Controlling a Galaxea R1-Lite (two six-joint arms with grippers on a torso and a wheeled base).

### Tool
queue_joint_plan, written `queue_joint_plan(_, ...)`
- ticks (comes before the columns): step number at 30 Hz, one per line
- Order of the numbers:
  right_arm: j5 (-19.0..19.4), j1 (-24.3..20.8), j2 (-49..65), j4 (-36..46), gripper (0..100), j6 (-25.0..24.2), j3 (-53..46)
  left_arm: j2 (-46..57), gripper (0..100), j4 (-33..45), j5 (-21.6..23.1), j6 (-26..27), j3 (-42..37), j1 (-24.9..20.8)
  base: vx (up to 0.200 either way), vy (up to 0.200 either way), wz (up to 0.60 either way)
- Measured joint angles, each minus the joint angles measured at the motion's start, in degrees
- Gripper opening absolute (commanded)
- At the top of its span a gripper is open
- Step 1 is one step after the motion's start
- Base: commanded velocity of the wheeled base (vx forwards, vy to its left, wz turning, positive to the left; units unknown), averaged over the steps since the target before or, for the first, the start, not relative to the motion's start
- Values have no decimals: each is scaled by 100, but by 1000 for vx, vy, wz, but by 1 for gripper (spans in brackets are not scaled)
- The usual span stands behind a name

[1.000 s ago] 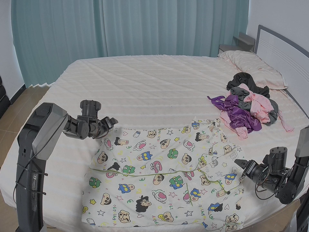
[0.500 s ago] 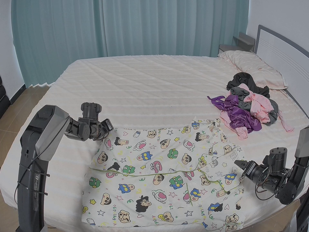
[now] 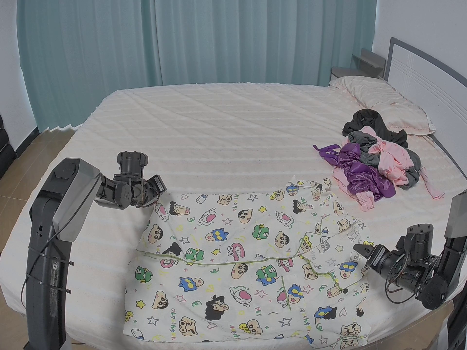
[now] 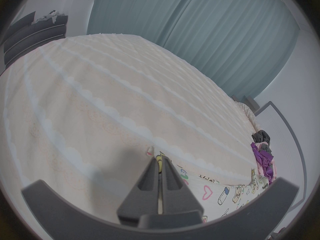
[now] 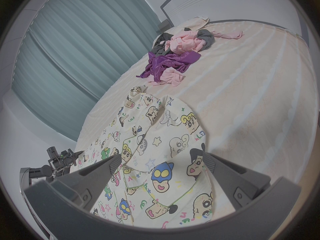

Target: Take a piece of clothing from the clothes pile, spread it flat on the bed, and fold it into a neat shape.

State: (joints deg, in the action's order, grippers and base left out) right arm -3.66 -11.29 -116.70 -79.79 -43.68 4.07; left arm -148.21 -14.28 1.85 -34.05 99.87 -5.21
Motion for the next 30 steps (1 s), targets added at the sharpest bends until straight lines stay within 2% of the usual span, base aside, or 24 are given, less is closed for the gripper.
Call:
queue_joint_plan(3, -1, -1, -4, -2, 100, -2, -6, -5, 0, 13, -11, 61, 27, -11, 0, 0, 0)
queue_joint_plan(4, -1, -4, -6, 2, 100, -2, -11, -9, 100, 22, -16, 99, 30, -17, 0, 0, 0)
queue_joint_plan(9, -1, -11, -11, 0, 100, 0, -11, -24, 100, 13, -128, 202, 55, -22, 0, 0, 0)
queue_joint_plan(13, -1, -12, -11, 0, 100, -5, -20, -33, 100, 11, -507, 249, 107, -9, 0, 0, 0)
queue_joint_plan(17, -1, -12, -11, 2, 100, -6, -50, 45, 100, 29, -577, 173, 96, 6, 0, 0, 0)
queue_joint_plan(22, -1, -12, -6, -76, 100, -28, -88, 351, 100, 22, -575, -372, -286, -38, 0, 0, 0)
queue_joint_plan(30, -1, -12, -20, -312, 100, -63, -184, 1020, 100, -96, -538, -1150, -1384, -345, 0, 0, 0)
